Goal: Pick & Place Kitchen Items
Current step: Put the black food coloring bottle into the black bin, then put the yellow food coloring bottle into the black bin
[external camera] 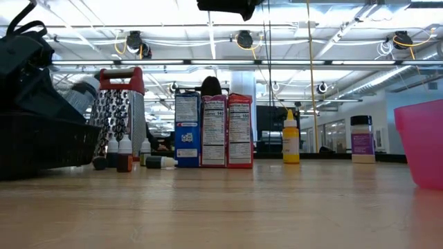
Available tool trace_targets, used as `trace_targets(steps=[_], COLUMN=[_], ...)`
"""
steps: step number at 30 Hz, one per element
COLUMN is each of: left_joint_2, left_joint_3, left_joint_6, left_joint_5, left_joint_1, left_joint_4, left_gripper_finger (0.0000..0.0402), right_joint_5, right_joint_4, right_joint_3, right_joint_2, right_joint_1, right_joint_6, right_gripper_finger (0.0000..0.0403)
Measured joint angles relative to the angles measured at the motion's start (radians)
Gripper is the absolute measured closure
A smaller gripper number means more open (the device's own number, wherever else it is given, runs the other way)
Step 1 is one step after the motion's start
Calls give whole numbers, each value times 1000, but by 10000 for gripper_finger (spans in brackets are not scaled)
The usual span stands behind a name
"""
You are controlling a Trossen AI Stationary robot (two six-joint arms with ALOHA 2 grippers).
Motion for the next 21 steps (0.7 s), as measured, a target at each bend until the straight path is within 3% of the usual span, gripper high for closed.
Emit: trace_targets(steps=[12, 21], left_joint_2=[0, -1], left_joint_3=[0, 14], left_joint_6=[94, 117], left_joint_5=[-20, -43], left_joint_1=[1, 2], left_joint_4=[51, 49], left_gripper_finger=[183, 178], right_joint_5=[0, 10], right_joint_4=[3, -10], right_joint_3=[-13, -13], right_joint_2=[0, 0], right_joint_1=[0, -2], right_joint_6=[0, 0], right_gripper_finger=[314, 314])
